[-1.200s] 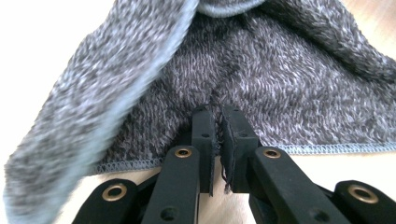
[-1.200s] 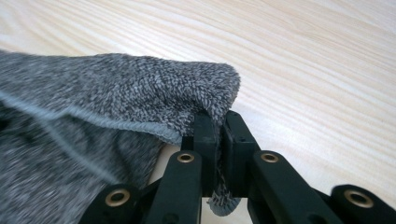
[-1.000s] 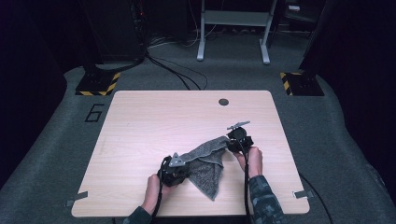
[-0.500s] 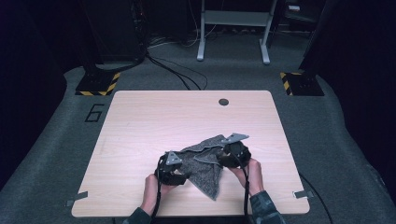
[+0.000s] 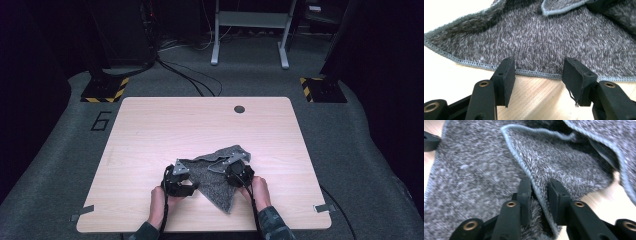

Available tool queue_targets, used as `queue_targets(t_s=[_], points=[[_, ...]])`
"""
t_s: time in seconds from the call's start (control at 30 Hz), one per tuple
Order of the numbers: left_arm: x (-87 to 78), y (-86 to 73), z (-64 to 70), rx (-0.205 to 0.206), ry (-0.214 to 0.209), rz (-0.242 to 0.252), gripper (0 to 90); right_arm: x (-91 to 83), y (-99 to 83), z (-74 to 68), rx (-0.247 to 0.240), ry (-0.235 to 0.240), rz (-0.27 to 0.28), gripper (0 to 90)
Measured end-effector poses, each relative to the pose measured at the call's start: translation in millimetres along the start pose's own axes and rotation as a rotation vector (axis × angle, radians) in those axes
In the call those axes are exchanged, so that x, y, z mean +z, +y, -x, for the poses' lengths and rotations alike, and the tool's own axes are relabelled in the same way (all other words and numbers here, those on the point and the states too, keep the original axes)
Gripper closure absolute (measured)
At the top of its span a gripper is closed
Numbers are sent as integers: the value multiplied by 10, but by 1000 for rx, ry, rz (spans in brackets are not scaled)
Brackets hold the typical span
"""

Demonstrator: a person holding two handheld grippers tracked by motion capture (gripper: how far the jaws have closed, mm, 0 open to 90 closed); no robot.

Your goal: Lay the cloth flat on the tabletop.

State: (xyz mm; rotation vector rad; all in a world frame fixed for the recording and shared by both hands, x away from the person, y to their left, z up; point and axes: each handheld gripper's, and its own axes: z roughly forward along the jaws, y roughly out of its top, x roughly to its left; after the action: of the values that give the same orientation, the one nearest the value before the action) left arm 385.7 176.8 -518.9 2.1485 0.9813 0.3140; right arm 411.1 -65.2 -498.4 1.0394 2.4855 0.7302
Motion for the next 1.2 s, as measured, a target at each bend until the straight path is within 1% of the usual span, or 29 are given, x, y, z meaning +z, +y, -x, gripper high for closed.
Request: queue_targets(t_s=[0.1, 0.13, 0.17, 0.2, 0.23, 0.27, 0.33, 0.4, 0.43, 0.47, 0.5, 0.53, 0.57, 0.6, 0.63, 0.67, 0.7, 0.73, 0.77, 0.8, 0.87, 0.9, 0.97, 1.0, 1.03, 1.07, 1.1, 1.2], points=[[3, 5, 16, 15, -3, -7, 445, -16, -51, 48, 18, -3, 0, 750], [7, 4, 24, 16, 0, -4, 453, -22, -72, 57, 20, -2, 5, 752], [5, 5, 28, 25, 3, -7, 456, -33, -86, 57, 30, 1, 0, 753], [3, 5, 28, 32, 2, -9, 464, -38, -108, 60, 30, -1, 10, 753], [0, 4, 31, 33, -3, -11, 476, -56, -126, 65, 34, -5, 2, 753], [3, 3, 35, 38, 5, -6, 482, -67, -149, 69, 39, -3, 12, 752], [-3, 5, 37, 51, 7, -16, 488, -104, -194, 83, 54, 2, 8, 750], [0, 6, 41, 49, 11, -14, 489, -133, -246, 92, 57, 5, 20, 748], [-1, 9, 47, 47, 18, -13, 494, -147, -269, 97, 51, 10, 27, 750], [-8, 10, 53, 35, 10, -3, 497, -166, -296, 89, 60, 23, 33, 752], [-16, 16, 59, 32, 11, 12, 494, -184, -314, 76, 61, 32, 29, 760], [-32, 41, 85, 27, 1, 22, 492, -189, -328, 63, 60, 30, 36, 769], [-33, 62, 103, 34, -6, 25, 489, -201, -346, 45, 57, 39, 34, 784], [-21, 102, 132, 54, -19, 14, 487, -201, -356, 37, 48, 37, 44, 799], [2, 119, 159, 54, -20, 11, 484, -213, -367, 15, 41, 45, 40, 811], [36, 141, 179, 66, -21, 5, 481, -217, -372, -5, 45, 41, 44, 817], [73, 158, 189, 77, -23, -10, 481, -228, -375, -11, 34, 42, 42, 822], [125, 167, 184, 84, -21, -26, 481, -237, -379, -15, 36, 38, 44, 826], [151, 168, 176, 78, -27, -40, 481, -256, -391, -12, 50, 34, 46, 828], [153, 170, 166, 75, -26, -33, 484, -266, -401, 0, 57, 39, 50, 828], [148, 171, 157, 79, -27, -38, 503, -306, -435, 35, 85, 32, 62, 827], [149, 163, 160, 76, -20, -30, 508, -331, -455, 62, 99, 34, 64, 826], [133, 154, 149, 83, -25, -36, 515, -379, -502, 124, 135, 33, 83, 824], [124, 150, 144, 83, -28, -41, 520, -404, -526, 157, 152, 31, 83, 824], [125, 143, 143, 78, -26, -33, 524, -422, -549, 191, 168, 27, 88, 823], [118, 141, 136, 81, -28, -36, 526, -441, -573, 226, 185, 26, 93, 823], [118, 136, 134, 81, -22, -30, 527, -458, -596, 257, 201, 21, 93, 822], [111, 133, 130, 88, -21, -35, 531, -511, -664, 331, 236, 6, 94, 811]])
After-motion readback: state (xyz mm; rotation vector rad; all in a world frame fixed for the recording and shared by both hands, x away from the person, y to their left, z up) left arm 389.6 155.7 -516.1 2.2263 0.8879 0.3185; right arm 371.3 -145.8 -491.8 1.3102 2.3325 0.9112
